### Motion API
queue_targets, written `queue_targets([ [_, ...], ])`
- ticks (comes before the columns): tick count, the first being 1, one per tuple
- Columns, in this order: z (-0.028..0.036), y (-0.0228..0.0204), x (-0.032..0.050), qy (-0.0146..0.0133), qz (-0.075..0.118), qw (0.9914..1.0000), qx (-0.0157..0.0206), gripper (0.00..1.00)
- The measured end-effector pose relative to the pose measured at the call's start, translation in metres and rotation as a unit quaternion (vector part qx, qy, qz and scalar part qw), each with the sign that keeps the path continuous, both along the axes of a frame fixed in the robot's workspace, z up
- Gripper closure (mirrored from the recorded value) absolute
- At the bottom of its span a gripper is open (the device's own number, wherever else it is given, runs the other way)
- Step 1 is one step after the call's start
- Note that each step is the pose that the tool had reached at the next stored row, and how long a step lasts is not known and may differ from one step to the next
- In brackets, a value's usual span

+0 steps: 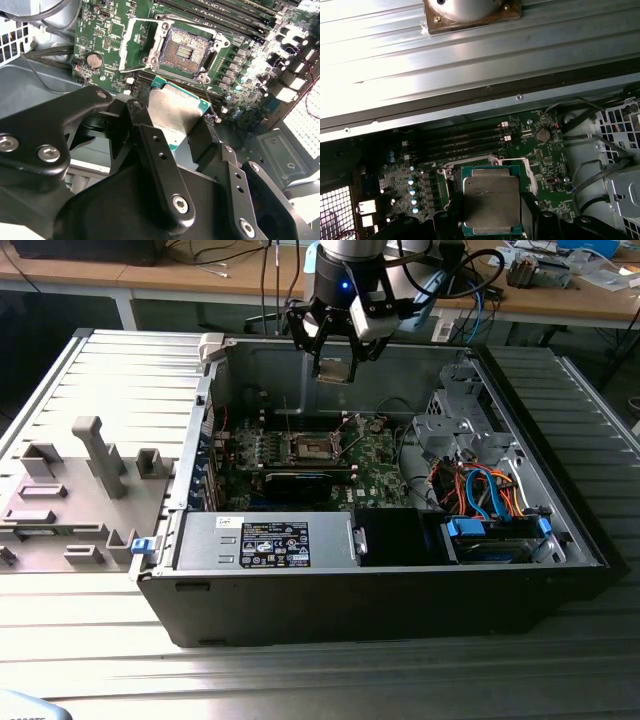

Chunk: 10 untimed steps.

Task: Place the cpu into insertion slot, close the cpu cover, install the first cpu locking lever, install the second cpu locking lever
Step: 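Place the cpu into insertion slot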

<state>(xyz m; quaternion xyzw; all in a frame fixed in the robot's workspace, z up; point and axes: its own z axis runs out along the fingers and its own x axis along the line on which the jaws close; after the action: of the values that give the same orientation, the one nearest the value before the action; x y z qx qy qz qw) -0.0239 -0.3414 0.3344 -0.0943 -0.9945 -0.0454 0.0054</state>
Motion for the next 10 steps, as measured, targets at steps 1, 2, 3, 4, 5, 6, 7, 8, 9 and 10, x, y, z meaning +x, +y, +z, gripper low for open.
queue_targets([
  [1,0.0000,0.0000,0.0000,0.0000,-0.001,1.00000,0.0000,0.45],
  [2,0.0000,0.0000,0.0000,0.0000,-0.002,1.00000,0.0000,0.45],
  [3,-0.0001,0.0000,0.0000,0.0000,-0.003,0.99999,0.0000,0.45],
  [4,-0.0001,0.0000,0.0000,0.0000,-0.004,0.99999,0.0000,0.45],
  [5,-0.0001,0.0000,0.0000,0.0000,-0.006,0.99998,0.0000,0.45],
  [6,-0.0001,0.0000,0.0000,0.0000,-0.007,0.99998,0.0000,0.45],
  [7,-0.0001,0.0000,0.0000,0.0000,-0.008,0.99997,0.0000,0.45],
  [8,-0.0002,0.0000,0.0000,0.0000,-0.010,0.99995,0.0000,0.45],
  [9,-0.0002,0.0000,0.0000,0.0000,-0.011,0.99994,0.0000,0.45],
  [10,-0.0002,0.0000,0.0000,0.0000,-0.012,0.99993,0.0000,0.45],
])
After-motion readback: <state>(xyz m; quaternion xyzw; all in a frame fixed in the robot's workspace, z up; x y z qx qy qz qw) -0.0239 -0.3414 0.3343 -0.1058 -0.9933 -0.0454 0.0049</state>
